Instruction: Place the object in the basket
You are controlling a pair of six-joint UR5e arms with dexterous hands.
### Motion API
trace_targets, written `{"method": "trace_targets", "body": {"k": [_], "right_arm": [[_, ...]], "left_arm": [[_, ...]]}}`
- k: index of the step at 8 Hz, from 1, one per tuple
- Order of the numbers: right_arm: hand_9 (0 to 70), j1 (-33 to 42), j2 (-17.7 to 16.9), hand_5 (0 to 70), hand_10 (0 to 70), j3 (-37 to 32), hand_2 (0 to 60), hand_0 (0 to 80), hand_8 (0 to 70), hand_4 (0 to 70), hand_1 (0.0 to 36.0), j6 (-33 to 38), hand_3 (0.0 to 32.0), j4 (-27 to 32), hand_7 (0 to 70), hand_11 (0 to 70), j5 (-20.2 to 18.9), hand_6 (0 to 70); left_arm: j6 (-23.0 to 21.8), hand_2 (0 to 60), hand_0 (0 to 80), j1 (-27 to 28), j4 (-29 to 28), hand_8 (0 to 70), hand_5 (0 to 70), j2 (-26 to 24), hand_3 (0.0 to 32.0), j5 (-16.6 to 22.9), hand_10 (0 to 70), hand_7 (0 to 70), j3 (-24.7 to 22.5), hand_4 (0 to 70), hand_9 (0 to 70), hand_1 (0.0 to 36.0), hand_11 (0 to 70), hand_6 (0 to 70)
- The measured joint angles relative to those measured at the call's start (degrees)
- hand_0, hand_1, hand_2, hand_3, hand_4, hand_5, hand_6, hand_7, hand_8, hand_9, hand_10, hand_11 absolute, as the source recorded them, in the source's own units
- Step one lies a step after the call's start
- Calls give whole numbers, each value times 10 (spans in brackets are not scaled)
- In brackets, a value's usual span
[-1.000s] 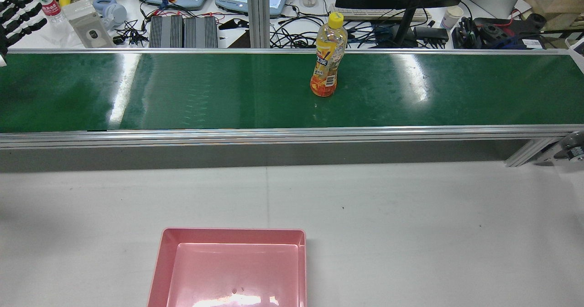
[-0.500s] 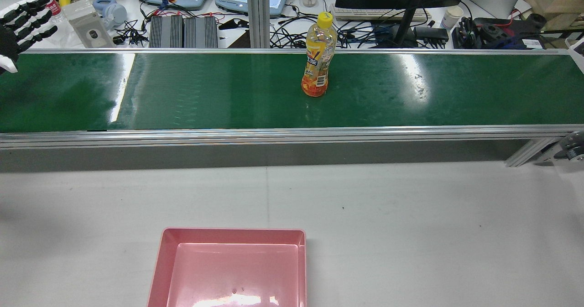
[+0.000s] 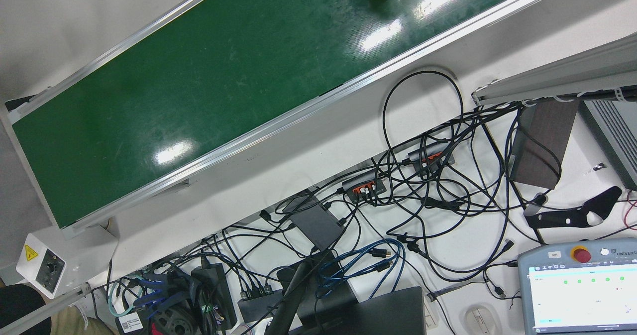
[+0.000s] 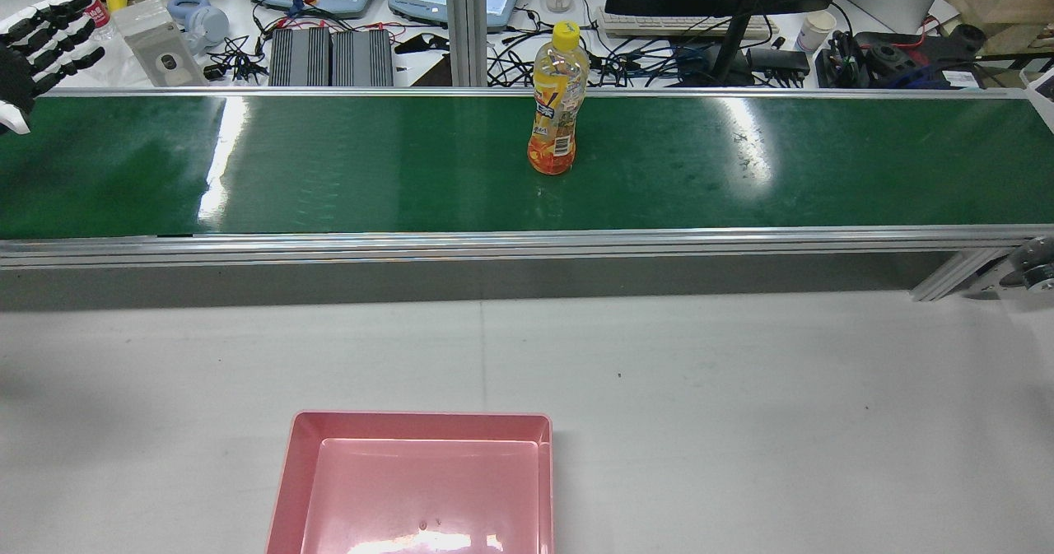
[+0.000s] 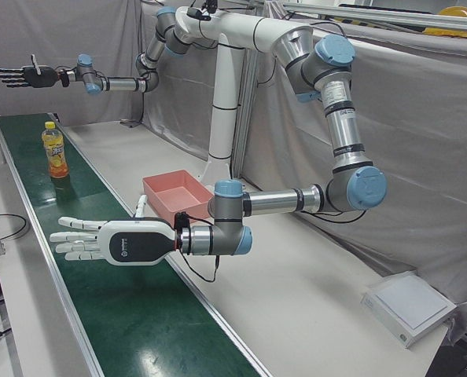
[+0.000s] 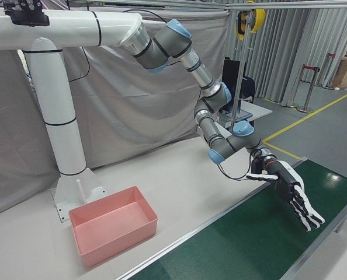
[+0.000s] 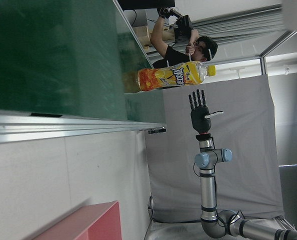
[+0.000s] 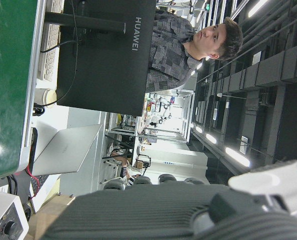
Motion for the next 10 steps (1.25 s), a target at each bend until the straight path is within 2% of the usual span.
{"method": "trace_targets", "body": {"k": [10], "right_arm": [[0,0,0,0,0,0,0,0,0,0,0,0,0,0,0,0,0,0]], "left_arm": [[9,0,582,-1,6,26,114,-4,30,0,42,0,-1,92,21,52,77,0]]}}
